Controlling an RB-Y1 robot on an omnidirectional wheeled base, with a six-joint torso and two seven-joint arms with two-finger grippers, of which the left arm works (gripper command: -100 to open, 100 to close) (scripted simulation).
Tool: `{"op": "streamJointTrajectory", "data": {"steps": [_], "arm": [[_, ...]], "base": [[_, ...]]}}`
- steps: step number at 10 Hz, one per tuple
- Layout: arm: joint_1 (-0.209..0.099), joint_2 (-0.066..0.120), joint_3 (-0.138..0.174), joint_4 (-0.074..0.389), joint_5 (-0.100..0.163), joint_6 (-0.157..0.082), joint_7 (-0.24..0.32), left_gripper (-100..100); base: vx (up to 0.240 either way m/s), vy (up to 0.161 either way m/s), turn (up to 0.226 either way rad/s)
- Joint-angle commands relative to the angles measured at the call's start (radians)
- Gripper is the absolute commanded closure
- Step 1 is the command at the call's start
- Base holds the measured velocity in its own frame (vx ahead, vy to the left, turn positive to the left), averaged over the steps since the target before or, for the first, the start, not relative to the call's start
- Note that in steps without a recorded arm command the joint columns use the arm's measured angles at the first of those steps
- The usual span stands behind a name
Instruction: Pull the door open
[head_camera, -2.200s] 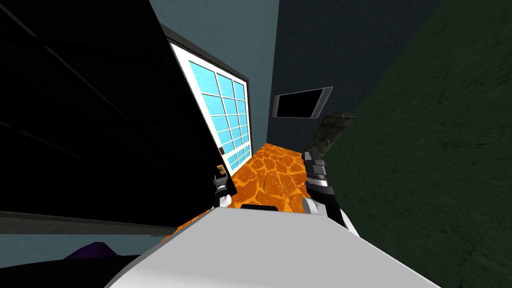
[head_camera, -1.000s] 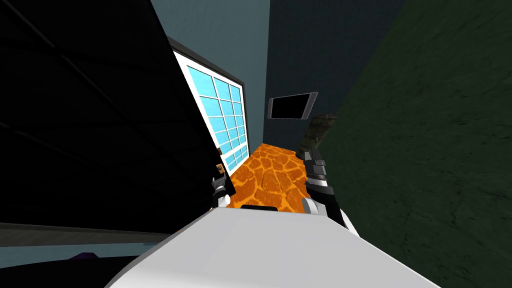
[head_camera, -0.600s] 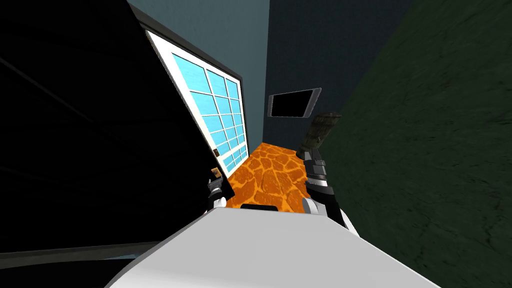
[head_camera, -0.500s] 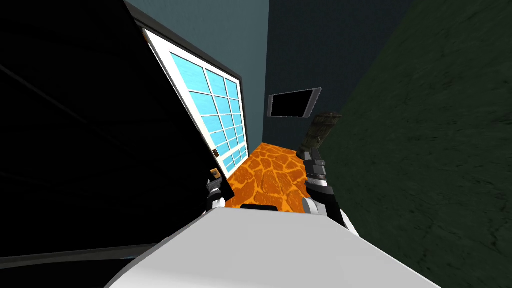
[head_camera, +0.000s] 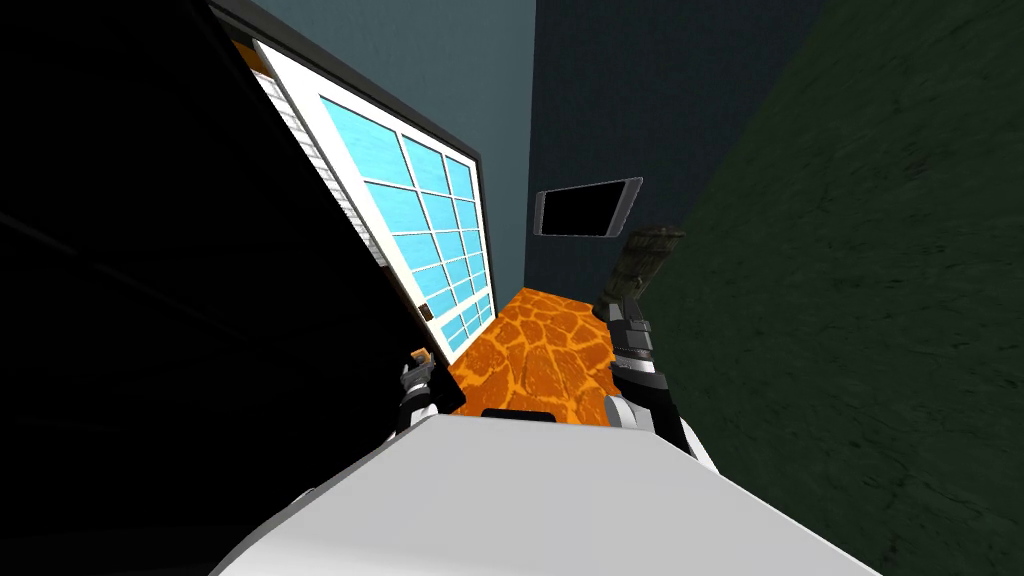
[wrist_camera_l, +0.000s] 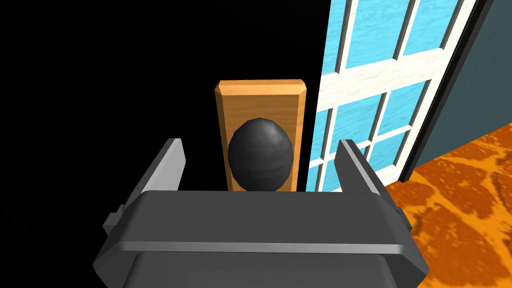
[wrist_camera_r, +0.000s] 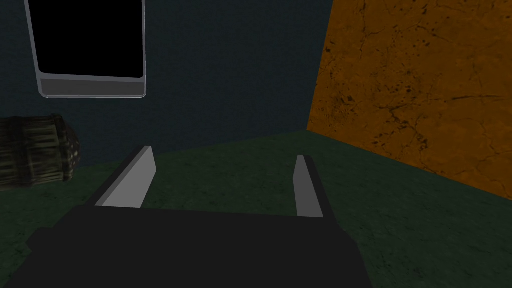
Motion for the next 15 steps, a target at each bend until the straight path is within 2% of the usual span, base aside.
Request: {"op": "streamJointTrajectory", "data": {"steps": [1, 2, 3, 8, 13, 14, 15], "arm": [[0.011, 0.025, -0.004, 0.009, 0.001, -0.002, 0.033, -100], [0.008, 0.014, -0.002, 0.001, 0.001, 0.000, 0.016, -100], [0.008, 0.014, -0.002, 0.001, 0.001, 0.000, 0.016, 100], [0.008, 0.014, -0.002, 0.001, 0.001, 0.000, 0.016, 100], [0.014, 0.023, -0.060, -0.025, -0.032, 0.012, 0.056, 100], [0.014, 0.023, -0.060, -0.025, -0.032, 0.012, 0.056, 100], [0.016, 0.027, -0.085, -0.036, -0.046, 0.017, 0.073, 100]], "base": [[0.144, 0.023, -0.019], [0.050, 0.010, 0.009], [-0.008, -0.005, 0.003], [-0.008, 0.000, -0.004], [-0.198, -0.010, -0.059], [-0.138, -0.018, -0.028], [-0.193, -0.014, -0.064]]}}
